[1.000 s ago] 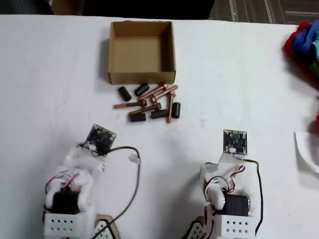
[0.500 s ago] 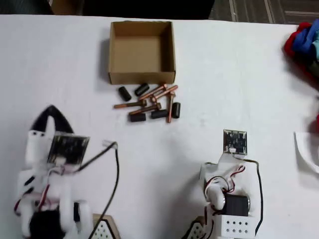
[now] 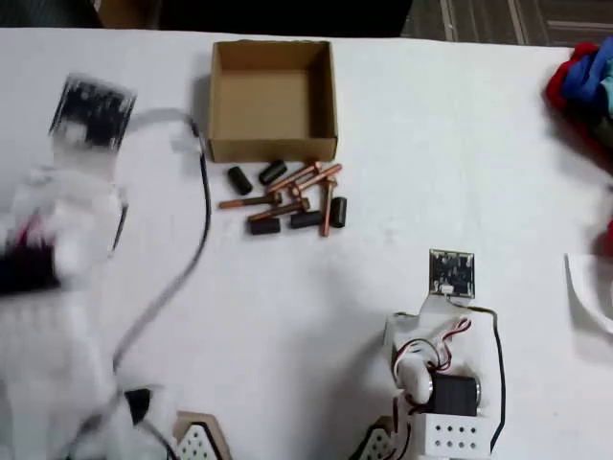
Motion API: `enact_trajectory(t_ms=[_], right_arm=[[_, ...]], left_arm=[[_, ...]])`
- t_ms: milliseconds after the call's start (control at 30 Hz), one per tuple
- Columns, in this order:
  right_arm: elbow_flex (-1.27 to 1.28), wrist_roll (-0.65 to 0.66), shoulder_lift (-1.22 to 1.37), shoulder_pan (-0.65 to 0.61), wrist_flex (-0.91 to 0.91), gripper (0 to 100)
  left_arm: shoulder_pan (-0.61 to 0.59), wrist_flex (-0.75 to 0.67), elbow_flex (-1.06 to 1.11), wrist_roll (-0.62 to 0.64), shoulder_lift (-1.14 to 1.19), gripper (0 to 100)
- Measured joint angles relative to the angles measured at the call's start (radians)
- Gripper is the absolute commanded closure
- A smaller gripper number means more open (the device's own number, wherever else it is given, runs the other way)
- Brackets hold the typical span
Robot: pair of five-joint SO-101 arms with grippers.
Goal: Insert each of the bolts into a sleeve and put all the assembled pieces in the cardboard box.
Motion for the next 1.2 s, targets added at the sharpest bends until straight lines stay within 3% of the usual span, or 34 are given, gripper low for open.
enact_trajectory(t_ms=[167, 300, 500, 633, 767, 867, 1033, 1200], right_arm=[[0.0, 0.0, 0.0, 0.0, 0.0, 97.1], [0.0, 0.0, 0.0, -0.008, -0.031, 97.1], [0.0, 0.005, 0.0, -0.008, -0.239, 91.9], [0.0, 0.115, 0.0, -0.02, -0.336, 84.6], [0.002, 0.201, 0.0, -0.104, -0.371, 89.2], [0.002, 0.218, 0.0, -0.16, -0.388, 94.3], [-0.055, 0.318, 0.031, -0.175, -0.351, 93.3], [-0.236, 0.41, 0.262, -0.077, -0.328, 93.6]], left_arm=[[0.0, 0.163, -0.164, 0.0, 0.238, 98], [0.002, 0.193, -0.164, 0.0, 0.304, 98], [0.0, 0.209, -0.066, 0.002, 0.313, 98], [0.002, 0.209, 0.021, 0.002, 0.316, 98], [0.0, 0.207, 0.092, 0.002, 0.319, 98], [0.002, 0.176, 0.13, 0.002, 0.319, 98], [0.008, 0.043, 0.133, 0.002, 0.319, 98], [0.074, -0.054, 0.133, 0.002, 0.319, 98]])
